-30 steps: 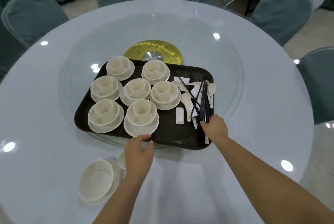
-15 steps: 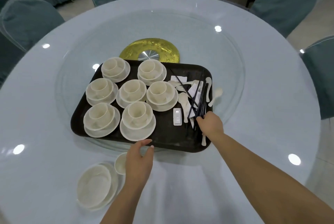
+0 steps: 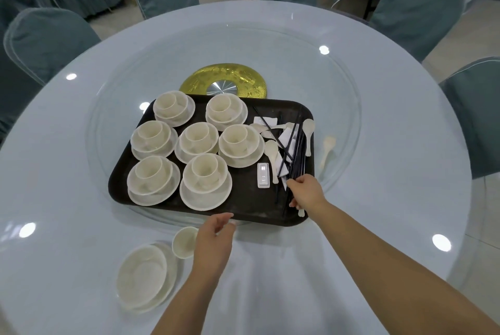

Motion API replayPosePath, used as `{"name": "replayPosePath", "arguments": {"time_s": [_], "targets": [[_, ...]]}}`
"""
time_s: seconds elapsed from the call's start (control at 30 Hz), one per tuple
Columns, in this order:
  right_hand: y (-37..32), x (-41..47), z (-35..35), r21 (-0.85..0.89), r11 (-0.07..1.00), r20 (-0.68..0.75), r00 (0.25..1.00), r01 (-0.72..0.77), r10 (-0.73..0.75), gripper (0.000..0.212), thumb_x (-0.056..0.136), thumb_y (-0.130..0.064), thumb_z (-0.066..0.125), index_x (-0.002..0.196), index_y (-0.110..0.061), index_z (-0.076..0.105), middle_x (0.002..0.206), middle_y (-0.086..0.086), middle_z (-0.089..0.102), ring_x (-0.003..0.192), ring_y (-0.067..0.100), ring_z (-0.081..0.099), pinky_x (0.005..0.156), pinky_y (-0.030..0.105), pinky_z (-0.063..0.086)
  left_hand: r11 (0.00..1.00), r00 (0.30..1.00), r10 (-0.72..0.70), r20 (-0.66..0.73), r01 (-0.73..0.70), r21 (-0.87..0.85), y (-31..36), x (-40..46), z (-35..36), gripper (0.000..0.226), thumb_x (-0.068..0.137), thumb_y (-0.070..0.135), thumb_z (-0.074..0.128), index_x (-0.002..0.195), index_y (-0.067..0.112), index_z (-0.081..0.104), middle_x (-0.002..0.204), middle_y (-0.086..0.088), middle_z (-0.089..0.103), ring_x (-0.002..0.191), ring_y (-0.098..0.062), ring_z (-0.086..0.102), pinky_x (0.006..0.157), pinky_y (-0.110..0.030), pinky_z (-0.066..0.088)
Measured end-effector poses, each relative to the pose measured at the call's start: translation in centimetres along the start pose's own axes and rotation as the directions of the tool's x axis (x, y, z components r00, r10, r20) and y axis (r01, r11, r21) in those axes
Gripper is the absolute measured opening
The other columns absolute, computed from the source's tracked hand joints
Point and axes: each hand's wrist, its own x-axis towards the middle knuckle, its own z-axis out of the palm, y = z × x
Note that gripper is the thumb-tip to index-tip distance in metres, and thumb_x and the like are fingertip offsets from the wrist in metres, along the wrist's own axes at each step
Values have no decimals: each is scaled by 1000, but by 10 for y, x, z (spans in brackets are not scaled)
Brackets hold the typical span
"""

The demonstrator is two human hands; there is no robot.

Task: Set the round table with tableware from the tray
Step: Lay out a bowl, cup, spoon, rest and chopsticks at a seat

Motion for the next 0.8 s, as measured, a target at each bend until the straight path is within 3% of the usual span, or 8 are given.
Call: {"name": "replayPosePath", "arguments": {"time_s": [0.13, 0.27, 0.4, 0.5, 0.6, 0.67, 0.73, 0.8], "targets": [[0, -20, 4, 151, 987, 51, 998, -56, 49, 25, 96, -22, 55, 77, -7, 46, 56, 10, 53, 40, 18, 59, 42, 26, 50, 1000, 997, -28, 71, 27, 13, 9, -1, 10, 15, 91, 18, 62, 103, 27, 65, 101, 14, 66, 93, 2, 57, 74, -14, 41], [2, -43, 5, 168, 985, 109, 994, -46, 28, 17, 95, -20, 55, 84, -6, 52, 61, 14, 62, 43, 19, 60, 45, 27, 51, 996, 976, -86, 201, 90, -12, 28, 0, 33, 16, 95, 20, 58, 109, 20, 65, 103, 1, 67, 98, -16, 64, 92, -35, 52], [6, -63, 5, 160, 986, 164, 986, -46, 20, 18, 94, -22, 57, 98, -4, 52, 74, 13, 65, 46, 18, 61, 44, 27, 49, 983, 917, -157, 366, 179, -28, 45, 1, 60, 19, 99, 26, 48, 103, 17, 65, 99, -11, 70, 84, -24, 71, 79, -38, 58], [9, -69, 0, 134, 991, 184, 983, -27, 2, 14, 95, -20, 52, 102, -8, 51, 86, 16, 69, 62, 30, 70, 59, 39, 60, 984, 899, -166, 406, 176, 11, 49, 1, 76, 20, 100, 24, 45, 107, 18, 63, 102, -13, 69, 87, -25, 69, 77, -42, 60], [11, -67, -11, 53, 997, 175, 983, 54, -62, 10, 95, -19, 48, 100, -12, 53, 93, 15, 68, 75, 31, 67, 76, 45, 59, 983, 879, -171, 445, 180, 24, 50, 3, 82, 20, 100, 21, 47, 105, 22, 66, 96, -14, 71, 86, -28, 70, 75, -50, 60], [13, -65, -18, -14, 992, 175, 978, 122, -118, 12, 96, -20, 47, 98, -13, 56, 89, 9, 66, 66, 22, 63, 61, 33, 59, 969, 855, -197, 479, 244, -37, 53, 6, 86, 19, 99, 18, 49, 108, 19, 66, 93, -17, 72, 81, -30, 71, 70, -49, 60], [12, -63, -21, -81, 975, 156, 969, 205, -191, 16, 98, -23, 44, 98, -20, 60, 81, -1, 62, 58, 13, 60, 41, 23, 48, 942, 847, -216, 486, 312, -124, 56, 12, 92, 18, 99, 13, 49, 108, 14, 64, 92, -18, 73, 79, -33, 73, 63, -44, 59], [11, -60, -22, -114, 955, 139, 956, 273, -257, 25, 100, -23, 41, 101, -20, 66, 76, -5, 61, 51, 9, 57, 39, 21, 45, 927, 862, -222, 455, 331, -174, 60, 18, 98, 15, 98, 12, 50, 106, 11, 63, 88, -17, 74, 75, -33, 73, 57, -38, 57]]}}
